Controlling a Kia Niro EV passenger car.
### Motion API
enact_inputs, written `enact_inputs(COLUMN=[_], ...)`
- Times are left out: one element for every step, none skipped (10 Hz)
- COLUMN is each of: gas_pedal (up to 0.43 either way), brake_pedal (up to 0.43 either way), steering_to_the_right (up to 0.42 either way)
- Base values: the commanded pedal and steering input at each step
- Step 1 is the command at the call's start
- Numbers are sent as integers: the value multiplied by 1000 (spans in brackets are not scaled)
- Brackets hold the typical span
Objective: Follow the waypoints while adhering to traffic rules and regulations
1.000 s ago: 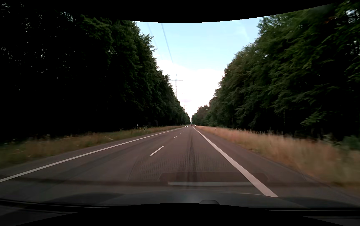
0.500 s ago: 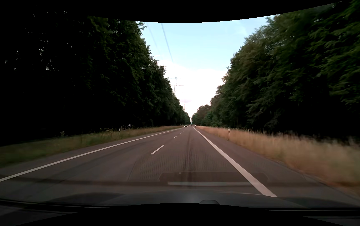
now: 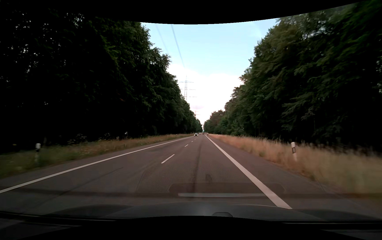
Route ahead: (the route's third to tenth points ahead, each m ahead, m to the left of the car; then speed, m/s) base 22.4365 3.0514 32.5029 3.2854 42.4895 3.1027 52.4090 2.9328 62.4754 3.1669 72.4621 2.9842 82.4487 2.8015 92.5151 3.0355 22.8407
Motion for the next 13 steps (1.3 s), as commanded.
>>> enact_inputs(gas_pedal=[0,0,0,8,8,8,8,8,8,8,8,8,8], brake_pedal=[0,0,0,0,0,0,0,0,0,0,0,0,0], steering_to_the_right=[-2,-2,-2,-2,-2,-2,-2,-2,-2,-3,-3,-3,-3])
